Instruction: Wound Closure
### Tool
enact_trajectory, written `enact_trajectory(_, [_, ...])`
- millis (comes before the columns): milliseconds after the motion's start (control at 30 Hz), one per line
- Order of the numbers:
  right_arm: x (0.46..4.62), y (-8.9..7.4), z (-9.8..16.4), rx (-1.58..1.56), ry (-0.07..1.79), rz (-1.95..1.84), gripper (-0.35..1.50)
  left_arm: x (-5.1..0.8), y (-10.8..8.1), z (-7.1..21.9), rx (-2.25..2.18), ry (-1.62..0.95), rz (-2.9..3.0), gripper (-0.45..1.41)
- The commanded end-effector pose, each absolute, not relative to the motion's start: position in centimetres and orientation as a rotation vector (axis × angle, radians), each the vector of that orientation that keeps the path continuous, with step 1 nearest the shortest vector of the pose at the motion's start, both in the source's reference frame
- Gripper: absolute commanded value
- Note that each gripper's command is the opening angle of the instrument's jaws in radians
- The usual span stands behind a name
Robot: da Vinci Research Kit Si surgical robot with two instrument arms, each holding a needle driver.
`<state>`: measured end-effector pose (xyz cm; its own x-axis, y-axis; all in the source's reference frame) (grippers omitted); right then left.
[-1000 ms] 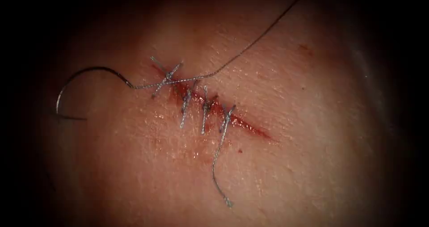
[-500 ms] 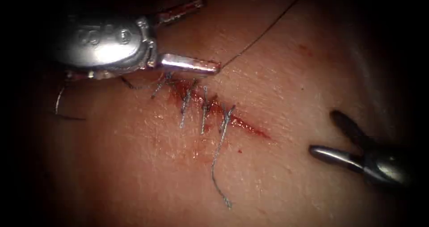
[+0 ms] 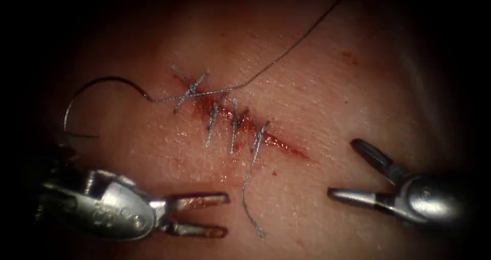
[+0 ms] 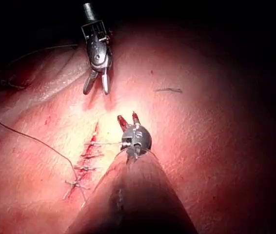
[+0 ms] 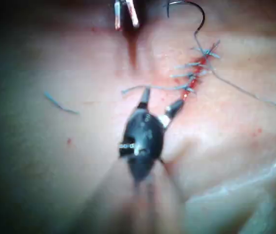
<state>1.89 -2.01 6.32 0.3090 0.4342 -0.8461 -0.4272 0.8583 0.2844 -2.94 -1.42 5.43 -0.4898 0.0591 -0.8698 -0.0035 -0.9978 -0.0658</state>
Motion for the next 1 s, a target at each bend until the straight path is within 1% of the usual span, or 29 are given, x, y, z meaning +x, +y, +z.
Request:
enact_trajectory(33, [2.00,-2.11,6.31,0.010,1.110,0.546,1.28,-3.05,-1.52,5.54,-1.508,-0.092,2.718,0.12])
enact_trajectory(67, [2.03,-2.12,6.29,0.008,1.103,0.533,1.28,-3.08,-1.56,5.59,-1.472,-0.088,2.741,0.12])
enact_trajectory(133, [2.08,-2.14,6.25,-0.001,1.086,0.497,1.30,-3.16,-1.62,5.67,-1.410,-0.094,2.783,0.20])
enact_trajectory(200, [2.13,-2.17,6.22,-0.007,1.069,0.459,1.30,-3.24,-1.67,5.78,-1.377,-0.094,2.815,0.22])
enact_trajectory(300, [2.18,-2.20,6.18,-0.012,1.055,0.420,1.30,-3.32,-1.74,5.96,-1.322,-0.112,2.831,0.34])
enact_trajectory(500, [2.21,-2.21,6.13,-0.028,1.044,0.411,1.30,-3.39,-1.73,6.19,-1.267,-0.115,2.863,0.36])
enact_trajectory(700, [2.21,-2.22,6.12,-0.034,1.045,0.408,1.30,-3.46,-1.68,6.24,-1.259,-0.110,2.860,0.15])
enact_trajectory(867, [2.20,-2.21,6.12,-0.040,1.047,0.411,1.30,-3.61,-1.66,6.25,-1.244,-0.100,2.855,0.14])
enact_trajectory(933, [2.20,-2.22,6.12,-0.041,1.050,0.412,1.30,-3.63,-1.66,6.26,-1.243,-0.099,2.855,0.02])
enact_trajectory(967, [2.20,-2.22,6.12,-0.045,1.050,0.414,1.30,-3.63,-1.66,6.26,-1.243,-0.099,2.855,-0.08])
enact_trajectory(1000, [2.20,-2.22,6.12,-0.045,1.050,0.414,1.30,-3.62,-1.66,6.26,-1.244,-0.100,2.855,-0.23])
